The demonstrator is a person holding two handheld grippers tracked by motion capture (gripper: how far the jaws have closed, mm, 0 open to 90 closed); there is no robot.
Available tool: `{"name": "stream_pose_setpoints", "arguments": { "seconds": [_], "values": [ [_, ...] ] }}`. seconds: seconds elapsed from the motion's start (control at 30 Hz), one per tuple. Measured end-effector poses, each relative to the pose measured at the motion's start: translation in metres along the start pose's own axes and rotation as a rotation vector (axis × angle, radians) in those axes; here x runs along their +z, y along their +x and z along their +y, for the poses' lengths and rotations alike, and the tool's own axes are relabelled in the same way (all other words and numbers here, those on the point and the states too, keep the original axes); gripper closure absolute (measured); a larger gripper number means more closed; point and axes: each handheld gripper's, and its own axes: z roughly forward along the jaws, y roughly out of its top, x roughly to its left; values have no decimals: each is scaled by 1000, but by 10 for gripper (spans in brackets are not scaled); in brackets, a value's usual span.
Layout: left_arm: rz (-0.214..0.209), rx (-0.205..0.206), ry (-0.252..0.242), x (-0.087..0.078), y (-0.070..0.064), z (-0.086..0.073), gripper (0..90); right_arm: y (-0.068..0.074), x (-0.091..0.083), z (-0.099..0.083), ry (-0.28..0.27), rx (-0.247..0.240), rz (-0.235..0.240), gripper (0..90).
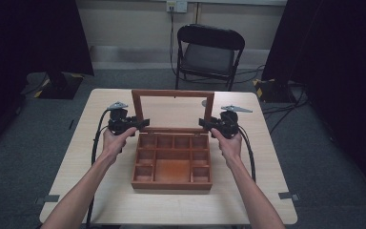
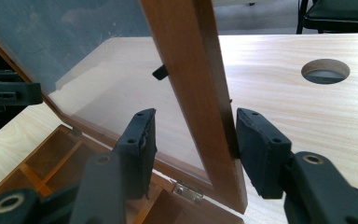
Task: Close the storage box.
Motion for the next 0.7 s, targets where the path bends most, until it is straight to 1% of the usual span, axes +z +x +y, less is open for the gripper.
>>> {"name": "stream_pose_setpoints", "arguments": {
  "seconds": [0.03,0.07,0.2,0.23,0.27,0.3,0.33,0.37,0.4,0.47,0.53,0.57,0.6,0.63,0.7],
  "values": [
    [4,9,0,-2,-1,1,477,0,-1,0,2,3,2,487],
    [4,13,-2,-4,-2,2,481,0,-2,0,3,-5,6,483],
    [-7,26,2,-7,-3,3,491,1,-3,-1,8,-5,7,465],
    [-7,38,8,-8,-3,3,493,1,-3,-1,10,-2,10,460],
    [-10,33,3,-8,-4,3,494,1,-4,-1,7,0,15,450],
    [-12,33,3,-9,-4,2,494,2,-5,-1,3,5,17,429],
    [-12,33,3,-9,-4,2,494,3,-5,0,-4,5,16,382],
    [-12,37,3,-10,-4,2,494,3,-5,0,-4,5,16,382],
    [-12,39,4,-10,-5,2,493,5,-7,2,-24,8,7,353],
    [-10,50,14,-12,-6,2,490,7,-9,3,-27,14,17,357],
    [-8,53,17,-14,-9,2,482,9,-11,3,-25,9,22,357],
    [-10,57,15,-15,-10,3,472,10,-11,3,-22,3,28,358],
    [-15,48,7,-17,-11,3,462,12,-12,2,-18,-2,29,354],
    [-13,53,4,-18,-12,3,456,14,-12,2,-14,-5,29,347],
    [-12,55,-2,-22,-13,2,457,16,-13,1,-11,-17,21,340]
  ]
}}
